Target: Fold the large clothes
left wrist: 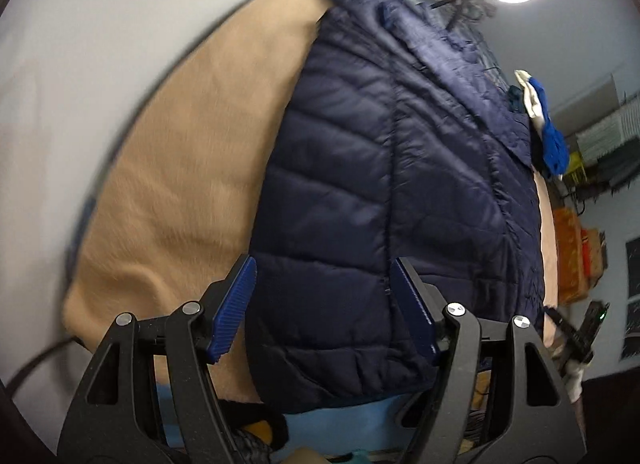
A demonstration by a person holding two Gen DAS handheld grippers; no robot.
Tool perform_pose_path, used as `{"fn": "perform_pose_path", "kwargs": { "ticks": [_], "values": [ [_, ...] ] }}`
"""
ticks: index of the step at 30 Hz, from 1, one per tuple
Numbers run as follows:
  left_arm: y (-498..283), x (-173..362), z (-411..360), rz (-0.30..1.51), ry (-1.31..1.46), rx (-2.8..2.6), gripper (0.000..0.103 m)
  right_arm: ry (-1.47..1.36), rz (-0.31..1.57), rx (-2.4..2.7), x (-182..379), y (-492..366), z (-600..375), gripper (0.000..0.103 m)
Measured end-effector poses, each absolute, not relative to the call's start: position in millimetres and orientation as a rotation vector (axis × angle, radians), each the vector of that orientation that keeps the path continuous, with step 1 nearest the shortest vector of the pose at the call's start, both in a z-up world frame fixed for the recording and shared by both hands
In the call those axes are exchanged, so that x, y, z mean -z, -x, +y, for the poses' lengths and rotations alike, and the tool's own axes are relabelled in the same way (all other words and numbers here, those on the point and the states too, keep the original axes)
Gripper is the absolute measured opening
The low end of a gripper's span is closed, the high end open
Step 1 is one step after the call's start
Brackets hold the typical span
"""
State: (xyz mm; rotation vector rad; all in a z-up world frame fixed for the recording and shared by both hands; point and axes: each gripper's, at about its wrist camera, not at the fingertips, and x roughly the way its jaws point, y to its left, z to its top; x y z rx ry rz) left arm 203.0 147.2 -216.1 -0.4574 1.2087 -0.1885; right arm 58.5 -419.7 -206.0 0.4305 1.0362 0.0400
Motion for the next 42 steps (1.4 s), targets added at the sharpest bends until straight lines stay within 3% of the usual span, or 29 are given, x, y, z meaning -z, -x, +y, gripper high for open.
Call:
{"fn": "perform_pose_path", "kwargs": {
  "ticks": [5,19,21,23,26,28,36,42],
  "values": [
    [-202.2,244.8,149.0,1.272,0.514,0.188,0.071,-0.513,1.059,-0.093,221.8,-54.8,-420.1,0.073],
    [-206.0,250.9,146.6,1.266,0.564,0.237,0.071,-0.641,1.077,-0.258,234.5,-69.3,-402.7,0.072],
    [-206.6,250.3,141.8,1.269,0.554,0.258,0.063,-0.632,1.077,-0.266,234.8,-70.8,-399.2,0.072],
    [-207.8,252.5,137.0,1.289,0.570,0.289,0.028,-0.625,1.079,-0.280,235.5,-73.5,-395.2,0.072],
    [-208.8,252.8,129.2,1.293,0.578,0.302,0.012,-0.623,1.102,-0.297,238.7,-77.9,-389.9,0.045],
    [-209.0,242.2,123.4,1.266,0.565,0.321,0.009,-0.626,1.123,-0.318,240.7,-80.7,-386.7,0.014],
    [-206.8,174.3,127.7,1.049,0.677,0.407,0.006,-0.571,0.997,-0.349,196.2,-82.3,-382.0,0.007],
    [-211.9,155.9,129.0,0.989,0.718,0.425,0.006,-0.640,0.833,-0.354,152.1,-80.1,-403.0,0.006]
  ]
}}
